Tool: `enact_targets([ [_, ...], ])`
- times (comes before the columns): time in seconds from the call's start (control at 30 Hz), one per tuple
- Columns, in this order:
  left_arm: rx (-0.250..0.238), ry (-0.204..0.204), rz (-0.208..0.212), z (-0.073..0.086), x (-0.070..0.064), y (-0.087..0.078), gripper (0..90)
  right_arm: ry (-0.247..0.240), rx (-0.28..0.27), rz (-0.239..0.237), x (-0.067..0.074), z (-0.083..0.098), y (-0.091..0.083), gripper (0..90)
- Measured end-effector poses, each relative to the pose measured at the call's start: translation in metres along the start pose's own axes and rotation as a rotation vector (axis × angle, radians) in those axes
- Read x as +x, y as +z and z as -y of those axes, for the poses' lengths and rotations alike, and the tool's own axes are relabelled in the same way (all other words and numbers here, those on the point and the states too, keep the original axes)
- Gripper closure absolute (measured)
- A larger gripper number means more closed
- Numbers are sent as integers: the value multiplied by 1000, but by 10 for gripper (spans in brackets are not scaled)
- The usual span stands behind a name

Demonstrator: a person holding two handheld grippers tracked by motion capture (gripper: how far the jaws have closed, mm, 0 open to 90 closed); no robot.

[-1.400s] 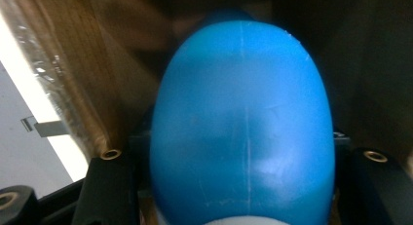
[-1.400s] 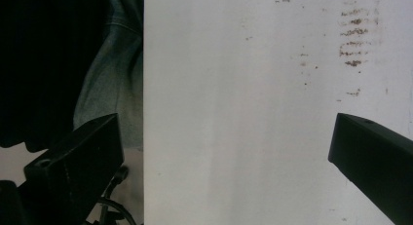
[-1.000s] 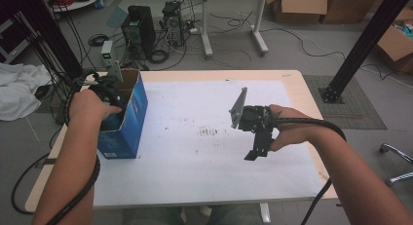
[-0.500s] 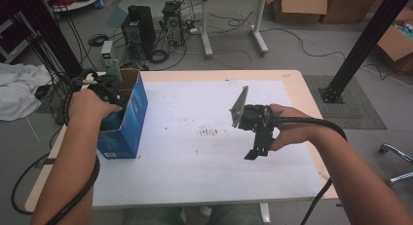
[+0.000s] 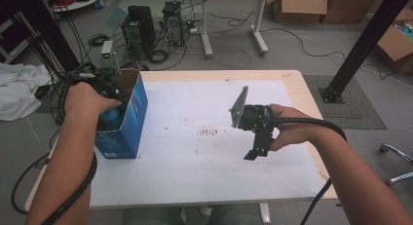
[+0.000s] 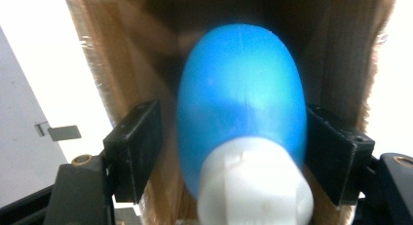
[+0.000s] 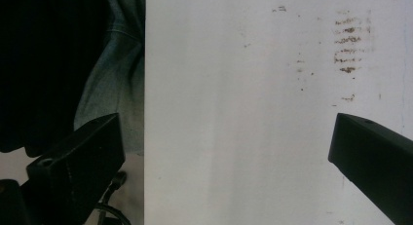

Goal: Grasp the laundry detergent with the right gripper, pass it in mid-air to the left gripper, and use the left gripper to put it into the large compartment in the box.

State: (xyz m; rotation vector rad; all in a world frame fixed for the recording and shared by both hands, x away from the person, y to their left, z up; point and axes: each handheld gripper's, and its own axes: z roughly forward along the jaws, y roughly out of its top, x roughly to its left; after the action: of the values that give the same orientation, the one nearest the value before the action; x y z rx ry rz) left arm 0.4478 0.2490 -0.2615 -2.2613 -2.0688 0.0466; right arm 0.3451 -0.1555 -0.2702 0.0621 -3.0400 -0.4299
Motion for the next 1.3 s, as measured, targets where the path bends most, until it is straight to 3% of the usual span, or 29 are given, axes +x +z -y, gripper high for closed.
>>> enact_targets([
  [0.3,-45,17,-5,4,-1,-22,257,-5,-8,4,0,-1,-2,0],
  [0.63,-54,80,27,8,1,-43,166,-5,-8,-3,-1,-4,0,0],
  [0.87,-65,86,26,12,2,-56,153,-5,-4,-5,-3,-5,1,0],
  [1.3,-76,164,51,16,-4,-77,82,4,-20,1,-4,-5,-3,0],
])
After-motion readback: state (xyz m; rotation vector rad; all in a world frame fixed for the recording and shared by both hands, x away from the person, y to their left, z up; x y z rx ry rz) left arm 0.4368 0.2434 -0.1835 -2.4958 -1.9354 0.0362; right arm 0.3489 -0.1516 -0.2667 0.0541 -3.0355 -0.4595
